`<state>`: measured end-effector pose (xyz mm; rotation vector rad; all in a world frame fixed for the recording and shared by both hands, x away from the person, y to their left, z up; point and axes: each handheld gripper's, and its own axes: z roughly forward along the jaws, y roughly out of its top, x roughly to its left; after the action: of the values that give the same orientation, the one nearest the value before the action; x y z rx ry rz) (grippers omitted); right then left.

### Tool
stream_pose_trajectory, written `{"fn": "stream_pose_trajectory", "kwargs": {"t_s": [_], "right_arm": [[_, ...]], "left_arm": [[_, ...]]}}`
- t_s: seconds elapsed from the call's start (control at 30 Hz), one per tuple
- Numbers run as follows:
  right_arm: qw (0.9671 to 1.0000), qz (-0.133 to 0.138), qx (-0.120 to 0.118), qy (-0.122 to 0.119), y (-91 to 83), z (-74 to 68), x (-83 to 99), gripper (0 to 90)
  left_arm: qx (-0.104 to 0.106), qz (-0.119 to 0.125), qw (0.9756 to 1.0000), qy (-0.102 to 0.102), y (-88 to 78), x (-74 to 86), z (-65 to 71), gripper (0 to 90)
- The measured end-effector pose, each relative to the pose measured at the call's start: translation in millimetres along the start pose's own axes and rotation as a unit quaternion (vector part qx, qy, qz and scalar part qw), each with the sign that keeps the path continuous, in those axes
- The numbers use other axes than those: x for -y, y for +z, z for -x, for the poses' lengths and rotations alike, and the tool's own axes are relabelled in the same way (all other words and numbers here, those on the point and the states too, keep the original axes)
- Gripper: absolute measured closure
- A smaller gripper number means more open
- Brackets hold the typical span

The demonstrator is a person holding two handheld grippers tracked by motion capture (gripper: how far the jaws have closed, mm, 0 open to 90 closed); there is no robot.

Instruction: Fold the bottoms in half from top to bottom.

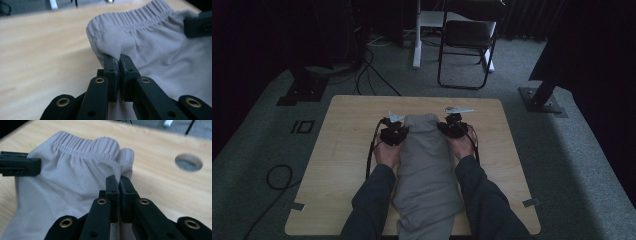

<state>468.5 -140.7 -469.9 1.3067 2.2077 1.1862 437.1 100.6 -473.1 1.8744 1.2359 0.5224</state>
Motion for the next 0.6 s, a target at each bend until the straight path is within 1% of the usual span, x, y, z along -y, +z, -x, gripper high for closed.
{"fn": "stream_pose_trajectory", "kwargs": {"t_s": [0.03,0.07,0.1,0.13,0.17,0.2,0.23,0.3,0.33,0.43,0.47,0.53,0.6], "right_arm": [[1.0,0.006,-0.002,-0.003,-4.1,0.5,-2.1,87.4],[0.9999,0.01,-0.004,-0.003,-8.1,0.7,-3.7,87.4],[0.9998,0.016,-0.006,-0.005,-11.9,0.9,-5.2,87.4],[0.9997,0.021,-0.006,-0.006,-14.9,1.0,-6.3,87.4],[0.9997,0.021,-0.006,-0.006,-14.9,1.0,-6.3,87.4],[0.9991,0.039,-0.005,-0.016,-23.2,1.1,-10.3,87.3],[0.9987,0.047,-0.005,-0.021,-26.5,1.1,-12.3,87.3],[0.9982,0.056,-0.007,-0.022,-31.6,1.5,-16.1,87.3],[0.9981,0.056,-0.009,-0.023,-33.1,1.6,-17.3,87.2],[0.9983,0.049,-0.009,-0.029,-34.5,1.5,-16.2,87.2],[0.9985,0.047,-0.008,-0.028,-34.6,1.3,-14.9,87.2],[0.9985,0.043,-0.009,-0.032,-35.4,0.9,-12.2,87.1],[0.9987,0.039,-0.011,-0.03,-36.8,0.3,-9.7,87.1]], "left_arm": [[0.003,0.008,1.0,0.001,-4.1,-3.8,0.0,85.9],[0.003,0.008,1.0,0.001,-4.1,-3.8,0.0,85.9],[0.006,0.02,0.9998,0.007,-10.4,-9.8,1.6,85.9],[0.007,0.027,0.9995,0.017,-14.8,-14.0,2.9,85.9],[0.007,0.027,0.9995,0.017,-14.8,-14.0,2.9,85.9],[0.009,0.038,0.999,0.022,-20.3,-21.0,4.3,85.9],[0.007,0.041,0.9988,0.025,-22.8,-24.7,4.7,85.9],[0.007,0.045,0.9986,0.027,-24.8,-27.9,4.9,85.9],[0.012,0.047,0.9986,0.023,-26.7,-32.1,4.6,85.8],[0.014,0.044,0.9986,0.026,-27.3,-32.6,5.2,85.8],[0.015,0.039,0.9986,0.031,-27.5,-30.6,6.6,85.8],[0.017,0.038,0.9986,0.032,-27.8,-28.8,7.5,85.8],[0.022,0.033,0.9986,0.036,-31.0,-22.7,10.2,85.7]]}}
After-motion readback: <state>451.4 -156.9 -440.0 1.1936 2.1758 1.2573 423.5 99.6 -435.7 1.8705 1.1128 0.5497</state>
